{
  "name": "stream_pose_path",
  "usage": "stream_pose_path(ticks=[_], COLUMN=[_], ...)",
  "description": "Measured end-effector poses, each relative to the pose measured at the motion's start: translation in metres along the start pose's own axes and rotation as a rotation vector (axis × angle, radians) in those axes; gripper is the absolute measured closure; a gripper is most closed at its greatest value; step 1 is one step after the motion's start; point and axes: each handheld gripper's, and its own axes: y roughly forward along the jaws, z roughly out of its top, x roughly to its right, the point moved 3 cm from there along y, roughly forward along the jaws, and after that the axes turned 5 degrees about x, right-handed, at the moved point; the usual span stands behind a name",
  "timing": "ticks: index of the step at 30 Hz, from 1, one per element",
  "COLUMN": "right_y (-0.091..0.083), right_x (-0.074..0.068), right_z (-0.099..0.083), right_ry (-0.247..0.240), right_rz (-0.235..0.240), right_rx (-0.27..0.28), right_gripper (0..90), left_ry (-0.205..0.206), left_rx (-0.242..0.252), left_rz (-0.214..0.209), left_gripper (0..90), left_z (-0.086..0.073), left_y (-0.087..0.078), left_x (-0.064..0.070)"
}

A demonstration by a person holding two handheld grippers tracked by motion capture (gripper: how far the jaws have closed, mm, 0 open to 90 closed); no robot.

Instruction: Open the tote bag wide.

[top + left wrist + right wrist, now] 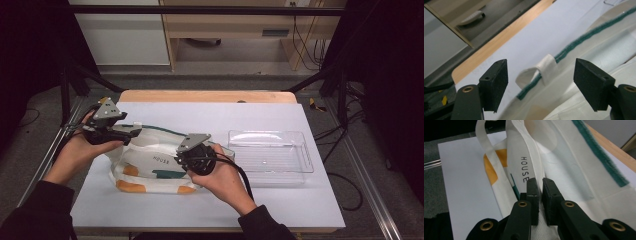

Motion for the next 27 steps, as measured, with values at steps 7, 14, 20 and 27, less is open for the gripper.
stream_pose_path(ticks=[7, 14, 20, 27], right_y=[-0.002, -0.006, -0.007, -0.008], right_x=[-0.007, -0.021, -0.025, -0.025], right_z=[-0.004, -0.008, -0.009, -0.011], right_ry=[-0.005, -0.03, -0.034, -0.022], right_rz=[0.026, 0.06, 0.07, 0.074], right_rx=[0.003, 0.009, 0.01, 0.015], right_gripper=[85.2, 85.6, 85.7, 85.8], left_ry=[0.025, 0.018, 0.004, -0.011], left_rx=[-0.037, -0.043, -0.097, -0.119], left_rz=[-0.026, -0.049, -0.024, -0.031], left_gripper=[28.6, 28.0, 31.8, 62.8], left_z=[0.0, 0.004, -0.002, -0.002], left_y=[0.016, 0.023, 0.033, 0.035], left_x=[0.0, 0.0, -0.005, -0.005])
